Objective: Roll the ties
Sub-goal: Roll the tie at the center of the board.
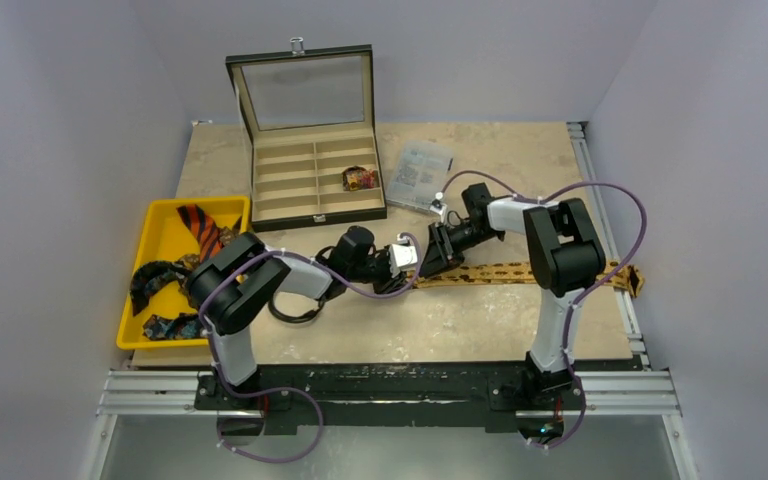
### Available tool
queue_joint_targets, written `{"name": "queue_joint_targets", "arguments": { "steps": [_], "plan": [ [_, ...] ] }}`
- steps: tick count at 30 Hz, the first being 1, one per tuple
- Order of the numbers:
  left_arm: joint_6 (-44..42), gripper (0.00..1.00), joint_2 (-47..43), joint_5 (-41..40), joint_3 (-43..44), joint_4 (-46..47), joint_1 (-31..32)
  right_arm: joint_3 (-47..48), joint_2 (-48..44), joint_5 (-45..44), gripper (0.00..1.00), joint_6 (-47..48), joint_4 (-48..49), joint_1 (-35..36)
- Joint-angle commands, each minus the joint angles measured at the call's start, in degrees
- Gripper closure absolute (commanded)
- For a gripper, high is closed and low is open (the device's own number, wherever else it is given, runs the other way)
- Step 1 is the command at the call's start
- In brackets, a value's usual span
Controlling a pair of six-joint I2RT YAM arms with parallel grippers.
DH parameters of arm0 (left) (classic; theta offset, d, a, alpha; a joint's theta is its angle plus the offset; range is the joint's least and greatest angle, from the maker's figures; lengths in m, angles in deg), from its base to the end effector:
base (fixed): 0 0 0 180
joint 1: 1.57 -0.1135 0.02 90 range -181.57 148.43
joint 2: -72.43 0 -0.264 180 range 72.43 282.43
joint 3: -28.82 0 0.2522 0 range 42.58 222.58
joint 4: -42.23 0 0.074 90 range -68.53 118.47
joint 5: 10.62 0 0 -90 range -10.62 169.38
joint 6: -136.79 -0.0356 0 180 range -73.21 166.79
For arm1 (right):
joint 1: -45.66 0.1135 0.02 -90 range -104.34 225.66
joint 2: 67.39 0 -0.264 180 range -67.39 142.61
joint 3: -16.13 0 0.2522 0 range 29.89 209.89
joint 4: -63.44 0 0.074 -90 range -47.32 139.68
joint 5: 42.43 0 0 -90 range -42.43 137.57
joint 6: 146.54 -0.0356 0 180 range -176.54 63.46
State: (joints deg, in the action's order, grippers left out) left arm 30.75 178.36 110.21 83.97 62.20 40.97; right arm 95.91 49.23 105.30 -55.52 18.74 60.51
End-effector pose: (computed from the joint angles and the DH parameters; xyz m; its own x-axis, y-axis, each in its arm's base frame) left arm 0.2395 -0.2445 0.1184 -0.1127 0.4254 -0.8980 0.9739 0.2264 -0.0150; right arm 0.3343 0.1198 0.1063 -0.9514 -0.2621 -0.1620 -0.2741 0.4796 0.8336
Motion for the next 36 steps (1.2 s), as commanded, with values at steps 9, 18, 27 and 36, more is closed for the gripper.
{"name": "queue_joint_targets", "arguments": {
  "steps": [9, 18, 27, 36],
  "plan": [
    [-6.01, 0.86, 0.33, -4.03, 7.06, -25.91, -0.55, -1.26, -9.12, -7.90, 0.61, -0.26, -1.31, -2.04],
    [-6.51, 0.84, 1.03, -5.69, 9.92, -30.71, -0.22, -2.26, -9.03, -9.77, 0.58, -6.11, 5.35, -0.32],
    [-9.81, 0.85, 0.91, -5.02, 7.30, -27.93, -0.25, 6.00, -5.77, -17.05, 0.68, -1.28, 0.87, -1.50],
    [-8.07, 0.85, 2.00, -5.80, 7.84, -27.23, -0.25, 7.69, -0.17, -15.94, 0.77, 5.57, -8.24, 0.95]
  ]
}}
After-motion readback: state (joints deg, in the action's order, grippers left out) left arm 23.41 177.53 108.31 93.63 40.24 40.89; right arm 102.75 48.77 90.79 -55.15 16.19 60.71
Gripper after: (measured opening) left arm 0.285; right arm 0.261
